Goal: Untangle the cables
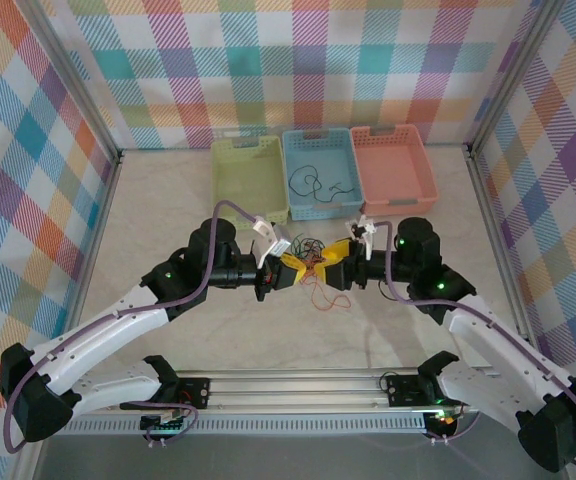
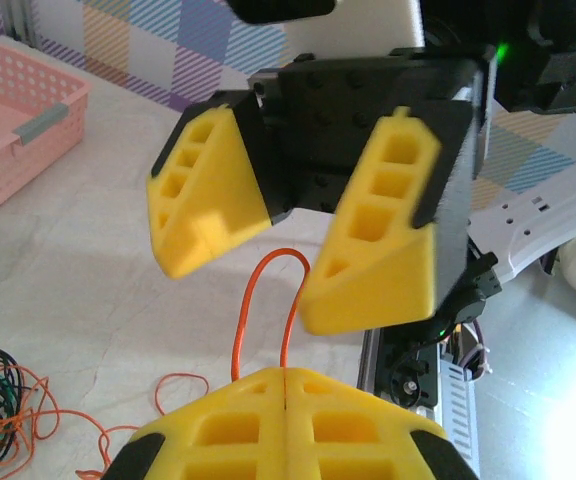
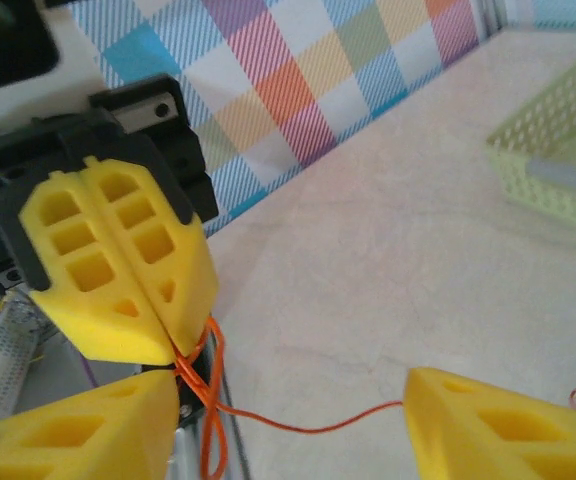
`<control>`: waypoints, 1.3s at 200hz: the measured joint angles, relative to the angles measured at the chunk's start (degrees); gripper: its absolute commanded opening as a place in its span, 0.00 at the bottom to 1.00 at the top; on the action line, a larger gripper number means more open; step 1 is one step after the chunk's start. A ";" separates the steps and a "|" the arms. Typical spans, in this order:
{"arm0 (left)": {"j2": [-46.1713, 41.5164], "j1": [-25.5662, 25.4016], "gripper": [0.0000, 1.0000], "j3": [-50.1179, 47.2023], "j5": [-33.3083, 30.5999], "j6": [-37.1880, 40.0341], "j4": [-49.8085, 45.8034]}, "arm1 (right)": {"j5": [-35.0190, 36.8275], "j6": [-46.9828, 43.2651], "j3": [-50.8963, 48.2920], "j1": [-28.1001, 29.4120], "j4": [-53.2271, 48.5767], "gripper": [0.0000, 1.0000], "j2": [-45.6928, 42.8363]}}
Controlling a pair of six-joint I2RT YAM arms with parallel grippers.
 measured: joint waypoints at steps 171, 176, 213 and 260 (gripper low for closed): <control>0.09 -0.61 0.00 -1.22 -2.29 -1.38 3.34 | 24.76 25.70 -8.55 1.27 2.19 0.00 -14.73; 0.07 -0.61 0.00 -1.44 -2.47 -1.60 3.43 | 26.18 26.60 -8.79 1.05 2.03 0.04 -15.43; 0.07 -0.61 0.00 -2.60 -3.37 -3.28 5.01 | 30.97 31.21 -9.99 0.37 0.24 0.06 -17.38; 1.81 -0.61 0.12 -2.60 -3.50 -4.46 6.69 | 32.30 29.94 -10.58 0.37 -1.81 0.00 -16.83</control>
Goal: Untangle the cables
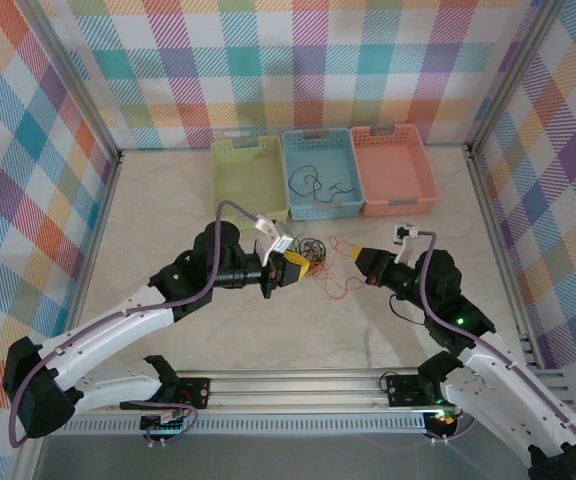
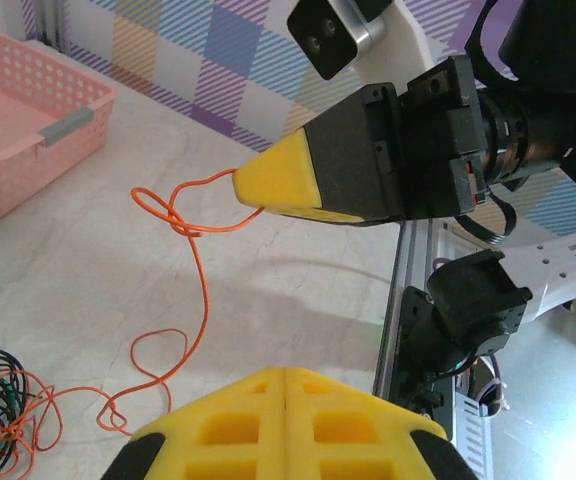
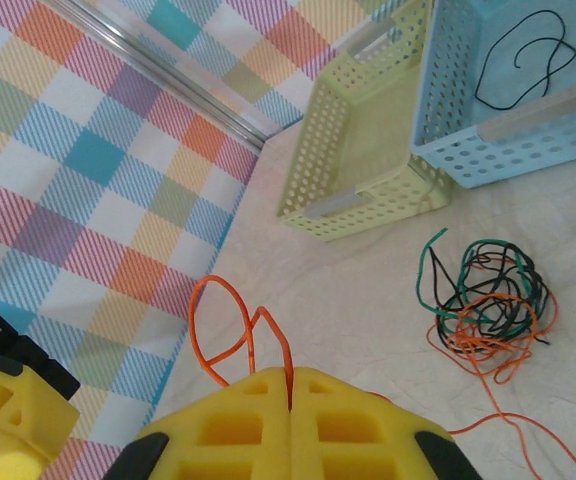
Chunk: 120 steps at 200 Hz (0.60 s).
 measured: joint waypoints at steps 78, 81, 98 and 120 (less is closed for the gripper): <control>5.92 -0.02 0.88 -0.22 -2.54 -1.07 3.15 | 0.11 -3.21 10.64 0.00 -3.23 0.00 1.77; 6.43 -0.02 0.89 -0.22 -2.45 -0.98 3.52 | 0.07 -3.19 11.02 0.00 -3.21 0.00 1.90; 9.20 -0.02 0.90 -0.22 -2.29 -1.40 5.20 | -0.63 -2.99 12.31 0.00 -2.91 0.00 2.56; 12.92 -0.02 0.90 -0.22 -2.64 -1.38 7.21 | -1.86 -2.56 12.74 0.00 -2.80 0.00 3.50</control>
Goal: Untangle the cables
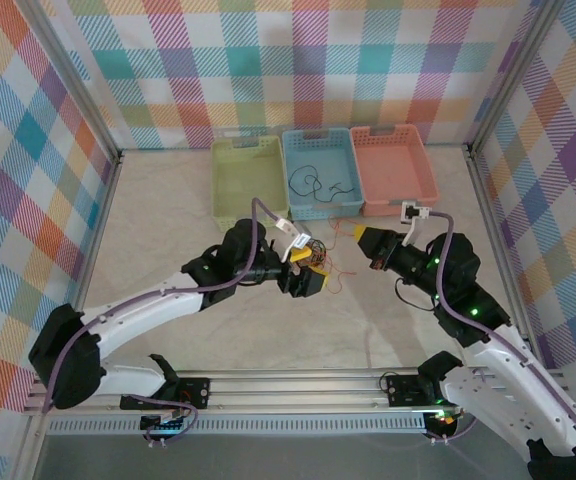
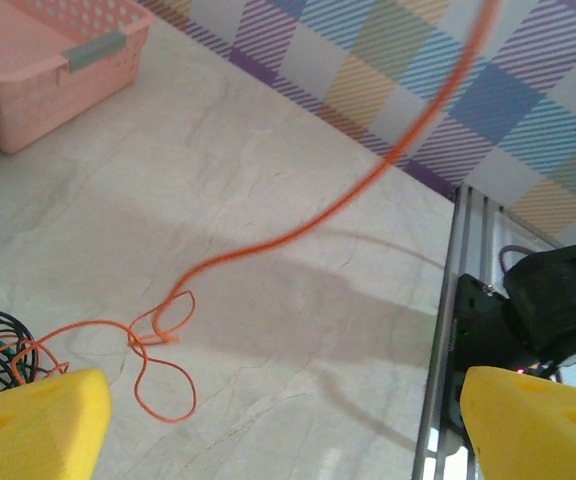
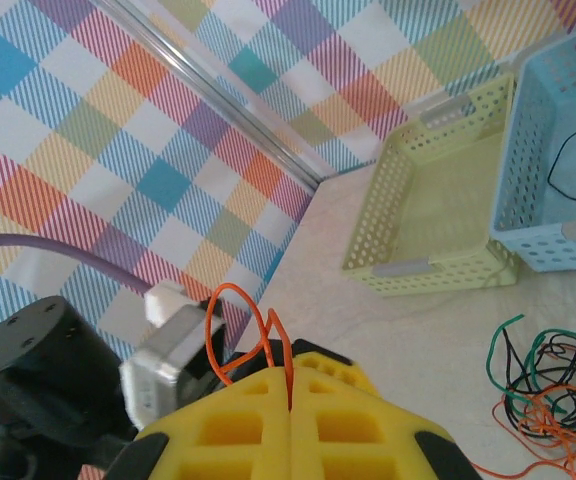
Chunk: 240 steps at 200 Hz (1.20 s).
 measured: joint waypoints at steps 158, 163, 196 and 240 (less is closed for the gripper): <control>6.19 -0.37 0.00 3.67 -7.69 -3.23 8.57 | 2.34 -4.68 2.12 -0.02 -4.81 0.69 -1.38; 4.79 -0.37 0.00 3.69 -7.89 -3.37 8.02 | 2.89 -5.92 2.25 -0.02 -5.07 0.73 -1.31; -2.84 -0.37 0.00 8.44 -9.51 -5.25 3.19 | 3.96 -16.09 1.07 -0.07 -2.25 0.83 -1.44; -7.98 -0.37 0.00 16.74 -12.66 -9.09 -2.69 | -4.17 -29.94 -8.96 -0.13 8.66 0.80 -2.91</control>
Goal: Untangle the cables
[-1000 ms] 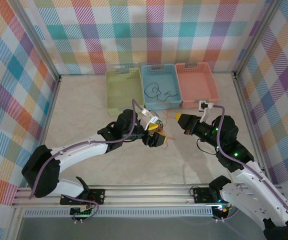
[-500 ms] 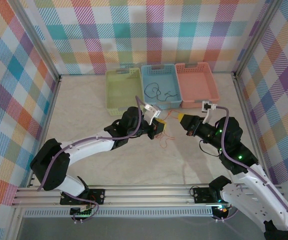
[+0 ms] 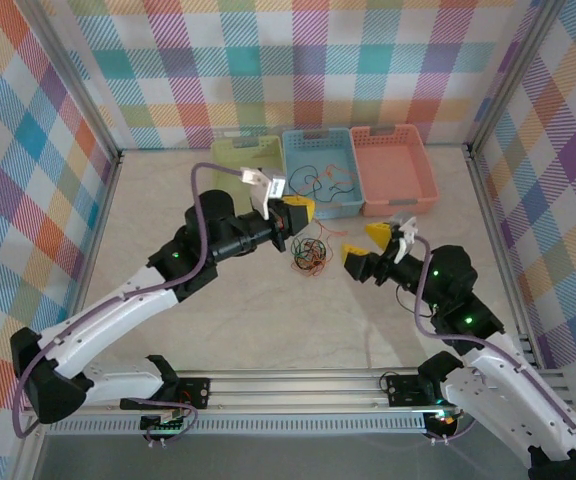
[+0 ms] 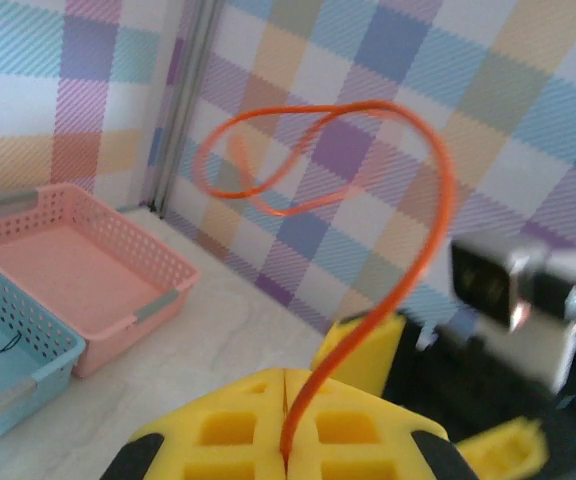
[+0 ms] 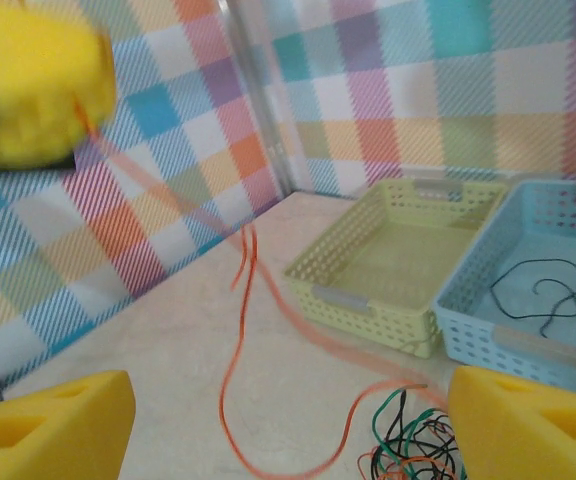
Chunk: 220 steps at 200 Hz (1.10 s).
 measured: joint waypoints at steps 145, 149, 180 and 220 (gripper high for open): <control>-2.64 0.00 0.00 2.93 -1.57 -4.11 -6.67 | -6.23 1.44 1.88 -0.02 14.75 0.81 22.38; -2.64 0.00 0.00 2.93 -1.40 -4.26 -6.67 | -5.75 1.55 2.14 -0.02 14.82 0.81 22.80; -2.64 0.00 0.00 2.93 -0.02 -5.14 -6.51 | 1.05 3.48 6.36 0.02 14.78 0.81 28.57; -2.71 0.00 0.00 2.93 0.96 -6.14 -6.49 | 7.19 4.46 12.44 0.02 14.10 0.75 38.32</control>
